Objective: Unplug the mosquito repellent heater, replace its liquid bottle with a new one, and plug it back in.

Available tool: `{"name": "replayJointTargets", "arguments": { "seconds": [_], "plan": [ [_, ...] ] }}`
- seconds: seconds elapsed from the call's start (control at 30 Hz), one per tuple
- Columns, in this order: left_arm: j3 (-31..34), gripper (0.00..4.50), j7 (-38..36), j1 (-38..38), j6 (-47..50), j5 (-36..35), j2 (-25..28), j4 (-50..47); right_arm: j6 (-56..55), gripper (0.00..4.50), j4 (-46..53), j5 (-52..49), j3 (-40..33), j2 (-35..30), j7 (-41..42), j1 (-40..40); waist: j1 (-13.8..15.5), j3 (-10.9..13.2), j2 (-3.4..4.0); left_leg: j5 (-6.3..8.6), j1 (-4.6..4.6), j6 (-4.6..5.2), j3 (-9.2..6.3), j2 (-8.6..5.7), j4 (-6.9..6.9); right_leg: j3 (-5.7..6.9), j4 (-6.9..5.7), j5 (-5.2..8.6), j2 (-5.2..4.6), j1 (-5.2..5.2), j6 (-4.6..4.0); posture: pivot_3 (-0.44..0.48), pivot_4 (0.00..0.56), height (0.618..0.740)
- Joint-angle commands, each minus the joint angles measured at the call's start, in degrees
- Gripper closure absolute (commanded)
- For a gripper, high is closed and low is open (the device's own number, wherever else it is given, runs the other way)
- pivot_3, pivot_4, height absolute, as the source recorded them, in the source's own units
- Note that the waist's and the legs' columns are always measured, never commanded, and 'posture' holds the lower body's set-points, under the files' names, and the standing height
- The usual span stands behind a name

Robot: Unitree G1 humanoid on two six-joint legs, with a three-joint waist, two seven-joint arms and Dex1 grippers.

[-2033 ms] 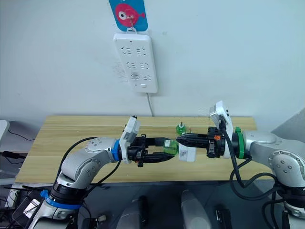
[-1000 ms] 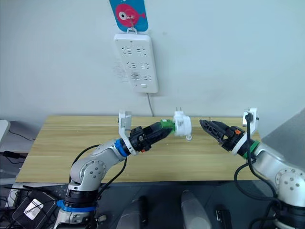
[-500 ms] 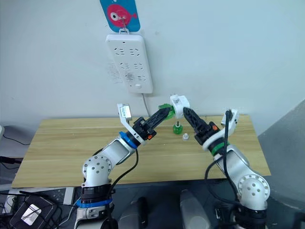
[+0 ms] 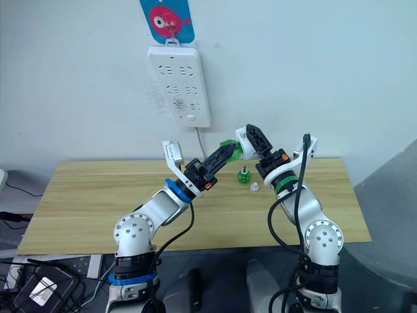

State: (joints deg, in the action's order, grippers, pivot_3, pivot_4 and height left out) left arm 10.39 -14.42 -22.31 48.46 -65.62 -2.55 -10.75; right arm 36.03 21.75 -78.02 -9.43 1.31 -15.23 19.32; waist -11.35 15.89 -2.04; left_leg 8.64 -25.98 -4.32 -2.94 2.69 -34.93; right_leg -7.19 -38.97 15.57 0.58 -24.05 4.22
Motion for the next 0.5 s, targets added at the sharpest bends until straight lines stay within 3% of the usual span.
{"name": "replayJointTargets", "arguments": {
  "seconds": [0.03, 0.33, 0.5],
  "plan": [
    [-1.59, 2.16, -1.05, -0.29, -0.57, -1.22, -0.64, -2.13, 0.40, 1.52, 2.09, -2.59, 1.46, 0.20, 0.57, 0.55, 0.01, 0.00, 0.00, 0.00, 0.00, 0.00, -0.01, 0.00, 0.00, 0.00, 0.00, 0.00, 0.00, 0.00, 0.00, -0.267, 0.232, 0.735],
    [-3.15, 2.18, -1.90, 0.24, -1.26, 0.24, -0.68, -2.37, 0.59, 4.50, 2.25, -4.50, 2.17, -0.18, 0.43, 0.44, 0.03, 0.00, 0.00, 0.00, 0.00, 0.00, 0.00, 0.00, 0.00, 0.00, 0.00, 0.00, 0.00, 0.00, 0.00, -0.266, 0.233, 0.735],
    [-2.49, 2.18, -1.72, 0.38, -1.47, -0.35, -0.89, -2.09, -2.89, 4.50, 3.16, 0.04, 1.12, 0.17, 0.67, -0.54, 0.03, 0.00, 0.00, 0.00, 0.00, 0.00, 0.00, 0.00, 0.00, 0.00, 0.00, 0.00, 0.00, 0.00, 0.00, -0.268, 0.235, 0.735]
  ]
}}
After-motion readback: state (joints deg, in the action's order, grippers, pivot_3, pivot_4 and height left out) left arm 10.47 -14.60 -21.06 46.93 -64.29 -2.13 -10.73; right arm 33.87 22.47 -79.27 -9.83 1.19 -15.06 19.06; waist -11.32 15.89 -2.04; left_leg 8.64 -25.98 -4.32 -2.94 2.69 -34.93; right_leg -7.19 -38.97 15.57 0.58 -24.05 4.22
